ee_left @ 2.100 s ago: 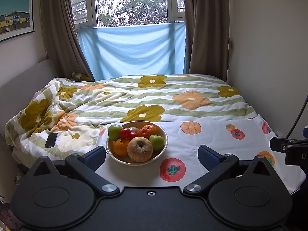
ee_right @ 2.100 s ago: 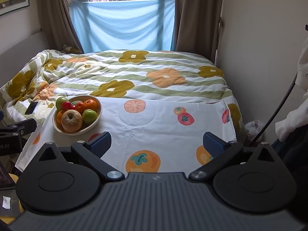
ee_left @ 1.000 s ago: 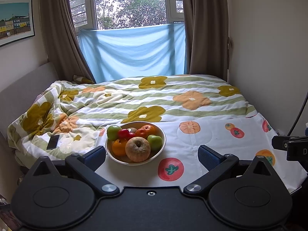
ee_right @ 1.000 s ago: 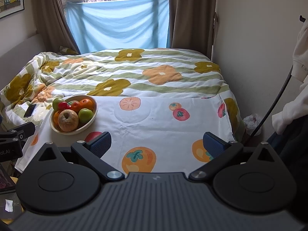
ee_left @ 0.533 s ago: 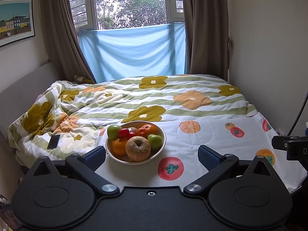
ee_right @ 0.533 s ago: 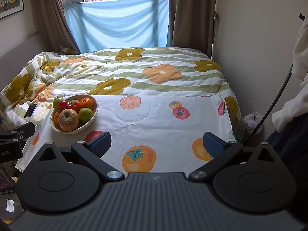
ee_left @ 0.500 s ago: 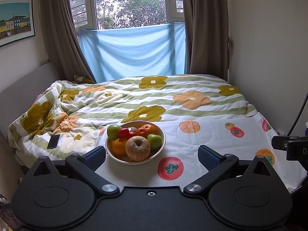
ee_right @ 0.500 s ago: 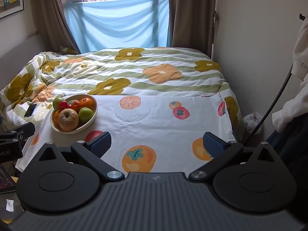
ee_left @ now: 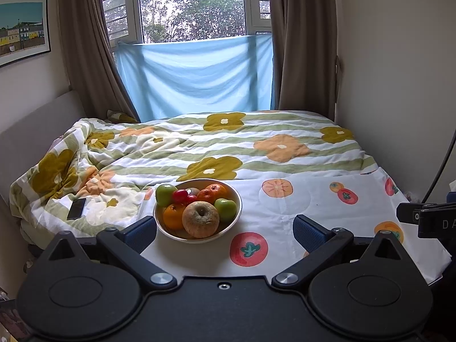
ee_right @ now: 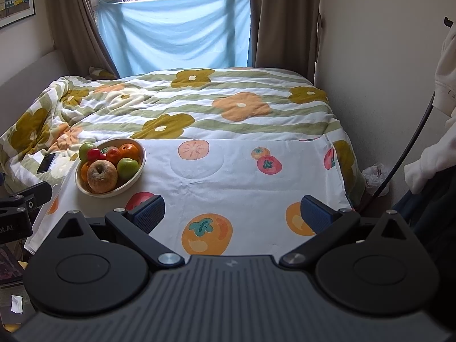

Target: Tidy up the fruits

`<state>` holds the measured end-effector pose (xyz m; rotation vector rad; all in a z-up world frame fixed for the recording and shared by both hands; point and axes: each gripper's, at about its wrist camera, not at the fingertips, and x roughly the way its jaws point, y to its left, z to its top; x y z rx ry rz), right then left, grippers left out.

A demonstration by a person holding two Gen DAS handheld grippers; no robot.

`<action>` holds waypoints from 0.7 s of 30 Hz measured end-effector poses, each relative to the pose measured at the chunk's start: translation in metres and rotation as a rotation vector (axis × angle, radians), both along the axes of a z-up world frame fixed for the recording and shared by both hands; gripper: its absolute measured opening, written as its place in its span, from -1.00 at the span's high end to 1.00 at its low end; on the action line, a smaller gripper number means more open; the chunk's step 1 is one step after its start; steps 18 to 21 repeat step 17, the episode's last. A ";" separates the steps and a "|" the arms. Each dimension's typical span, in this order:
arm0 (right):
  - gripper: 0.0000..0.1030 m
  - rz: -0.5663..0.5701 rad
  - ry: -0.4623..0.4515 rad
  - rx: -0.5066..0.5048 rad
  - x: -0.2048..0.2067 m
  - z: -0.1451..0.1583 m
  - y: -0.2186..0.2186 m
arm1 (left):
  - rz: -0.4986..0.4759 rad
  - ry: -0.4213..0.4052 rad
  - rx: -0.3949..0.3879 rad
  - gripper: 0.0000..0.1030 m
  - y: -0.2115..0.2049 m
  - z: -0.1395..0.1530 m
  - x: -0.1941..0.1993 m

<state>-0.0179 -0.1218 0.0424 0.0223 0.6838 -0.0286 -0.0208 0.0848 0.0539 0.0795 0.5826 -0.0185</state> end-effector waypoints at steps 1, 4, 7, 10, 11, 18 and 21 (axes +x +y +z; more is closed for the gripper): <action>-1.00 0.000 0.000 0.000 0.000 0.000 0.000 | -0.001 0.000 -0.003 -1.00 0.000 0.000 0.000; -1.00 0.001 0.000 -0.001 0.000 0.000 0.000 | -0.002 -0.008 -0.002 -1.00 0.000 0.000 0.000; -1.00 0.001 0.000 0.000 0.000 0.000 0.000 | 0.000 -0.008 0.004 -1.00 0.000 0.000 0.001; -1.00 0.001 0.005 -0.002 0.003 0.000 0.001 | 0.005 0.003 -0.004 -1.00 0.002 -0.001 0.004; -1.00 0.001 0.006 -0.002 0.004 0.000 0.001 | 0.004 0.005 -0.009 -1.00 0.003 -0.001 0.005; -1.00 0.000 0.026 -0.004 0.016 -0.002 0.008 | 0.003 0.019 -0.009 -1.00 0.008 -0.005 0.014; -1.00 0.000 0.026 -0.004 0.016 -0.002 0.008 | 0.003 0.019 -0.009 -1.00 0.008 -0.005 0.014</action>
